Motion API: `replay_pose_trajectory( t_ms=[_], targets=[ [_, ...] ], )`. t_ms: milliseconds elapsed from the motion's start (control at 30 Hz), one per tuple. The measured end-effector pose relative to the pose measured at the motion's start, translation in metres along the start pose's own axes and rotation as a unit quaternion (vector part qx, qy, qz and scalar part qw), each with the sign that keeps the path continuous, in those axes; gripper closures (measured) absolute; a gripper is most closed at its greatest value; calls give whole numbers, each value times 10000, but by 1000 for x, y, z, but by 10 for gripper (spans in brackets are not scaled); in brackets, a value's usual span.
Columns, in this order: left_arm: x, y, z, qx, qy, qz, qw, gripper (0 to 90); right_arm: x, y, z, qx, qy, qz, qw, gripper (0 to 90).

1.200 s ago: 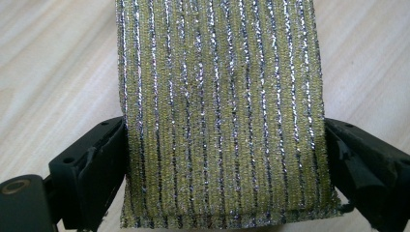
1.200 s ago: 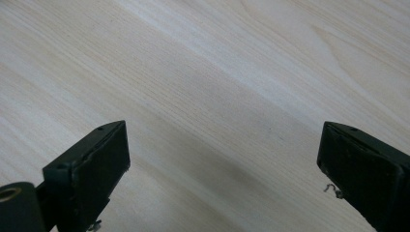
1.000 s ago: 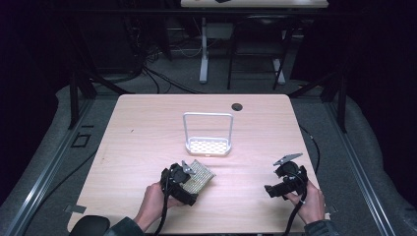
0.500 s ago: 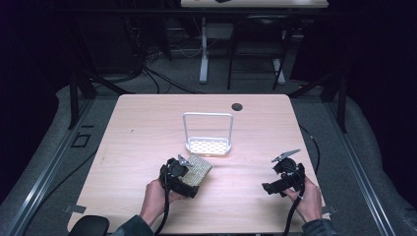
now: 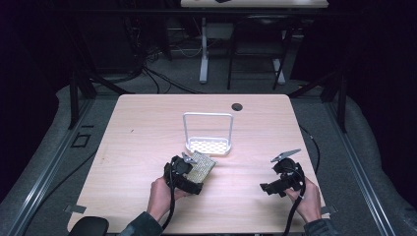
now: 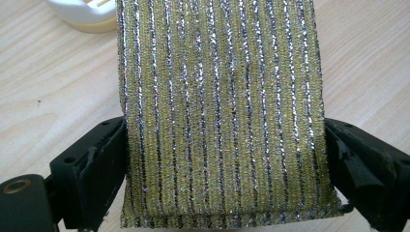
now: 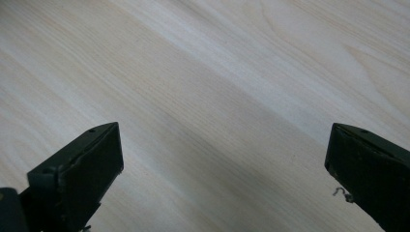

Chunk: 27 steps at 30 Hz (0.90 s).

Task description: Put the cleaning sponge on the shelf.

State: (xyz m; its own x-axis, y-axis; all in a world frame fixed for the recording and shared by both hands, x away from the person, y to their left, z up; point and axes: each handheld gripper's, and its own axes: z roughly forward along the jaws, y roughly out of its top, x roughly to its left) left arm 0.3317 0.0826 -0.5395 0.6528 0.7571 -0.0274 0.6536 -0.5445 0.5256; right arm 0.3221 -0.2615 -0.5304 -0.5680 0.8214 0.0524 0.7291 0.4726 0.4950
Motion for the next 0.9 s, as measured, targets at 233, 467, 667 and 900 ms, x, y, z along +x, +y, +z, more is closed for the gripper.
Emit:
replay_pose_trajectory(
  t_ms=[233,467,667,900],
  targets=[
    [-4,4,-4,-204,28,-58,9998,76,4,-6,-7,-179,122,-47,9998,0],
    [-12,5,-8,-358,104,-164,9992,76,17,-10,-20,-430,119,-143,9989,0],
    [-12,8,-5,-314,140,-168,9993,76,14,-7,-17,-435,142,-113,9989,0],
    [-10,11,1,-354,142,-307,9988,77,16,-4,-15,-436,187,-173,9987,0]
  ],
)
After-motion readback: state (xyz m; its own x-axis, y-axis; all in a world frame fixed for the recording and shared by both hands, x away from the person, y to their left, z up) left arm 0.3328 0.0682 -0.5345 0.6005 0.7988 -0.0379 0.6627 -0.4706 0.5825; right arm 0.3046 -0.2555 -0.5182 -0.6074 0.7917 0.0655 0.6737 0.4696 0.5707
